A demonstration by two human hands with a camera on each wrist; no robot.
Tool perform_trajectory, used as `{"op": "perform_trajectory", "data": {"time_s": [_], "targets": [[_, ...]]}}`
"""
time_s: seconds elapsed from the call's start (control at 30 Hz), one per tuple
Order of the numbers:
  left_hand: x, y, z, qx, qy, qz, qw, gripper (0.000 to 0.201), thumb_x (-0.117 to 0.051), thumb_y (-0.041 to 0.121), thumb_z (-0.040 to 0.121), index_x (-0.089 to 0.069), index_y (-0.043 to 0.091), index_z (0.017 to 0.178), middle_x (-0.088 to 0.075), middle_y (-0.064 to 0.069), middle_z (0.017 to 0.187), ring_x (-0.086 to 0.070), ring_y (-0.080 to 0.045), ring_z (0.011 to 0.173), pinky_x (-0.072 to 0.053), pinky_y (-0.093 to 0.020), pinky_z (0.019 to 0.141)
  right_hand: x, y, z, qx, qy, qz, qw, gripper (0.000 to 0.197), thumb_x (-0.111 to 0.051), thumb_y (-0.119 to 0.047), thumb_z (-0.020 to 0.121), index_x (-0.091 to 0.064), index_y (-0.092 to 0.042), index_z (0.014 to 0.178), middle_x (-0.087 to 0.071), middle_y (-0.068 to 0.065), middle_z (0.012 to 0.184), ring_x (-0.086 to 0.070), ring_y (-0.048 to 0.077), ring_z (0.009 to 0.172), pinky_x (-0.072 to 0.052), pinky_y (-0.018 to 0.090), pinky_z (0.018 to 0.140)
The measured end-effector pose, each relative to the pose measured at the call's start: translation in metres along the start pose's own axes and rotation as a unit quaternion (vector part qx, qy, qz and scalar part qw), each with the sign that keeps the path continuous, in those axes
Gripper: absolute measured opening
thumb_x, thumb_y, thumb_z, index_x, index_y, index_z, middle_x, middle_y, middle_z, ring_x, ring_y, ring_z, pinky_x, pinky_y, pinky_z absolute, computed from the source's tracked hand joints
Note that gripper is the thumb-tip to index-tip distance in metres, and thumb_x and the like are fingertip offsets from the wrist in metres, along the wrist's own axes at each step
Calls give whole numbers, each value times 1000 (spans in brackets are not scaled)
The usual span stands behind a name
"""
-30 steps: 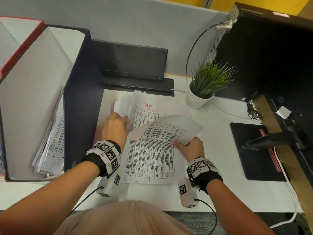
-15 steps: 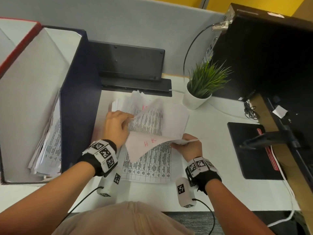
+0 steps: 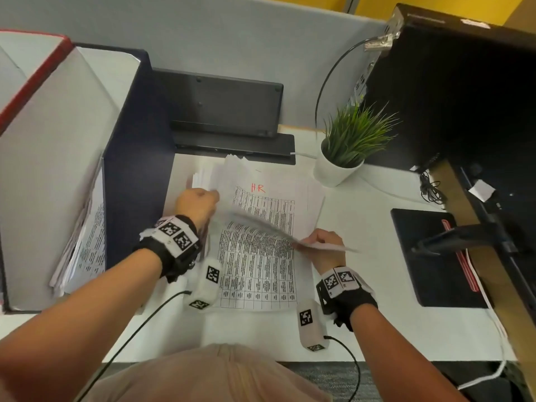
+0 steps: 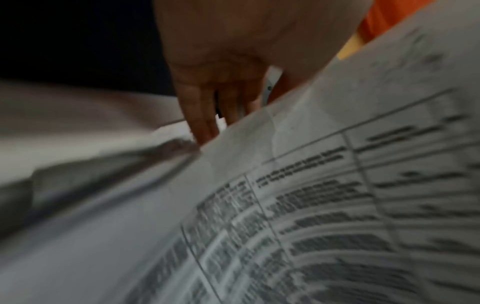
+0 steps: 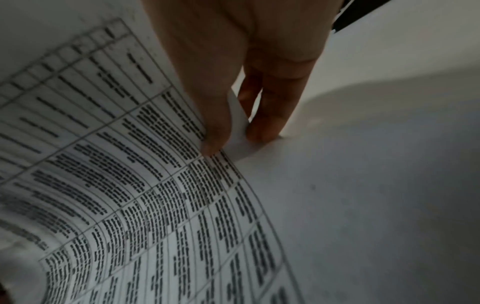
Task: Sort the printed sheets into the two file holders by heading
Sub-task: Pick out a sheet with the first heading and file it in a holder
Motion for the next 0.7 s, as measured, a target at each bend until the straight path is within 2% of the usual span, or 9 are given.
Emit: {"op": "perform_trajectory", "data": {"time_s": [0.1, 0.13, 0.23, 0.3, 0.37, 0.4, 0.53, 0.63, 0.7], "targets": [[-5, -3, 11, -36, -13, 237, 971, 27, -72, 39, 77, -66, 13, 70, -63, 0, 70, -55, -12, 66, -40, -22, 60, -2, 4, 0, 12, -13, 47, 999, 41, -59, 18, 71, -54, -16, 49, -52, 2, 59, -46, 11, 55, -40, 11, 53], [-6, -4, 13, -38, -10, 273, 961, 30, -75, 42, 72, -68, 12, 74, -64, 0, 71, -57, -13, 67, -42, -23, 60, -4, 5, 0, 16, -21, 48, 998, 42, -60, 19, 70, -55, -17, 49, -52, 1, 57, -47, 11, 54, -41, 12, 53], [-11, -8, 20, -30, -2, 329, 944, 42, -80, 45, 65, -70, 6, 77, -67, -6, 74, -62, -18, 68, -48, -26, 59, -6, 5, -2, 44, -32, 23, 998, 42, -67, 15, 69, -55, -21, 51, -53, -8, 58, -51, -4, 52, -34, 1, 49], [-15, -10, 21, -23, -15, 348, 937, 42, -80, 45, 65, -69, 6, 74, -65, -5, 68, -61, -17, 63, -47, -25, 55, -7, 9, -1, 47, -32, 31, 998, 42, -69, 13, 69, -55, -23, 53, -55, -8, 61, -52, -4, 56, -37, 8, 54], [-17, -10, 20, -36, -19, 344, 938, 33, -79, 41, 69, -69, 10, 70, -62, -1, 61, -56, -12, 57, -41, -21, 48, -6, 13, -2, 29, -19, 47, 998, 39, -69, 10, 68, -56, -23, 53, -57, 0, 68, -52, 12, 66, -39, 22, 62], [-17, -10, 20, -42, -18, 330, 943, 28, -78, 37, 72, -68, 11, 66, -59, 1, 57, -53, -10, 54, -38, -20, 46, -6, 13, -3, 21, -16, 54, 998, 37, -69, 8, 67, -56, -23, 52, -57, 3, 70, -51, 17, 68, -38, 24, 63], [-18, -10, 14, -89, -3, 264, 960, 43, -67, 19, 84, -44, 13, 47, -42, -1, 47, -43, -16, 47, -35, -21, 50, -3, 5, -4, 14, -11, 73, 997, 37, -61, 8, 64, -51, -23, 45, -52, -11, 51, -44, 4, 51, -34, 13, 49], [-19, -2, 0, -159, -19, 167, 973, 21, -52, 9, 92, -55, 12, 72, -54, 2, 65, -54, -16, 62, -41, -21, 57, 4, 9, -1, -39, -1, 85, 996, 31, -52, 7, 64, -49, -17, 44, -49, -12, 36, -43, 0, 36, -35, 16, 42], [-18, 0, -10, -181, -35, 62, 981, 20, -45, 4, 94, -59, 18, 95, -60, 7, 78, -56, -7, 63, -43, -10, 53, 8, 4, 0, -12, 7, 78, 997, 35, -51, 12, 65, -43, -15, 44, -47, -11, 39, -43, 7, 43, -29, 19, 46]]}}
Point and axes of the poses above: each hand's wrist, its own z-axis towards the middle knuckle, its own x-axis out of the back of the hand, y = z × x, the point moved 7 cm from there along z, towards the middle knuckle
